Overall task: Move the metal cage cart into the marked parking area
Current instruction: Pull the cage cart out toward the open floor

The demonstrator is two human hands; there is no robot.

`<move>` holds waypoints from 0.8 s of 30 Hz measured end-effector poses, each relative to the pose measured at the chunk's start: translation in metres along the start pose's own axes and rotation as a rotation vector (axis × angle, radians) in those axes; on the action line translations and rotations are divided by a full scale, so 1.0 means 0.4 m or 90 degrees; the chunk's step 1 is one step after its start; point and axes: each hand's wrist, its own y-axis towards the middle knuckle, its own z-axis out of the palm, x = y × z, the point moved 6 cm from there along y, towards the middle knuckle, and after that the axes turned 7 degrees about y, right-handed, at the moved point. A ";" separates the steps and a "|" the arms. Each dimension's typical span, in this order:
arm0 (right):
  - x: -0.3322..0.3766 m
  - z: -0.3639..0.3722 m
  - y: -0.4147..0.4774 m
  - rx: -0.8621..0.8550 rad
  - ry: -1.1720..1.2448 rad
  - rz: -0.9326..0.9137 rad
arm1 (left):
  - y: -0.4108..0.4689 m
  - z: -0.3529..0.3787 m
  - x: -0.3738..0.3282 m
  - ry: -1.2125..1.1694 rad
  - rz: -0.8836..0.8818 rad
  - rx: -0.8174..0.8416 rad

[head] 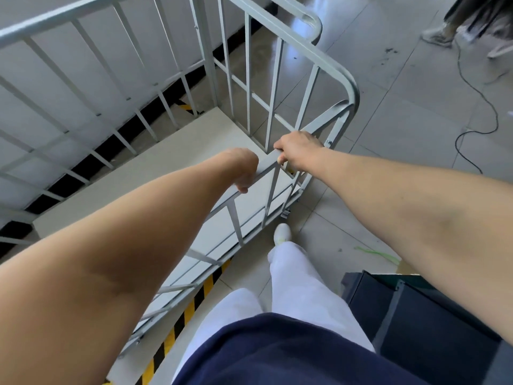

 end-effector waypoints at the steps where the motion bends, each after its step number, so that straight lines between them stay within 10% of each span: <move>1: 0.001 -0.002 0.000 -0.002 0.002 0.001 | -0.001 -0.002 0.001 0.001 -0.002 -0.001; 24: -0.020 0.011 0.021 0.027 -0.016 -0.001 | 0.023 0.008 -0.001 -0.029 -0.033 0.026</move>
